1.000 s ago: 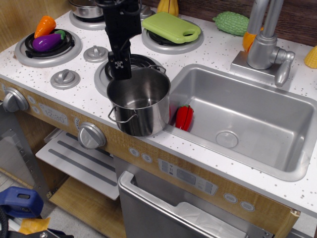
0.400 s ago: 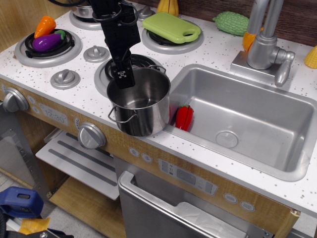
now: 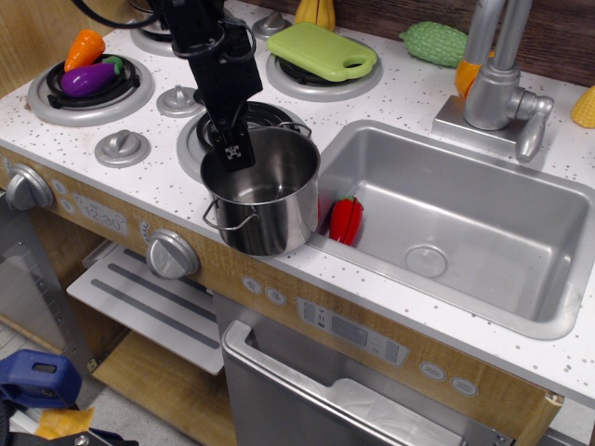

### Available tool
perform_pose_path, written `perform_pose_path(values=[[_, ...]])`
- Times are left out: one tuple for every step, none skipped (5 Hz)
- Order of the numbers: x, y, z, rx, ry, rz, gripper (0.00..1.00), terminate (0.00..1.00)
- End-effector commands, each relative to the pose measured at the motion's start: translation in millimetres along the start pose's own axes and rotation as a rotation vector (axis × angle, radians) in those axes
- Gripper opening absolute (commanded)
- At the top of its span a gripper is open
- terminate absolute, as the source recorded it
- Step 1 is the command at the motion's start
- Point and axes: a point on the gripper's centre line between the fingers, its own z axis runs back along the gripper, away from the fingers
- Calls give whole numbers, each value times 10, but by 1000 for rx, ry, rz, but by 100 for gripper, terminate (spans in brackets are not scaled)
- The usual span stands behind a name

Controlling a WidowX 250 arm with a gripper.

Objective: Put pot on stove which is near stove

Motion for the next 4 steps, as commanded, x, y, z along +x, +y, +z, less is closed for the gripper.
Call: perform_pose_path(values=[[-50, 87, 81, 25, -41, 43, 0, 0], [-44, 78, 94, 53, -38, 52, 0, 0], [36, 90, 253, 107, 19, 25, 0, 0], [136, 249, 402, 163, 36, -11, 0, 0]])
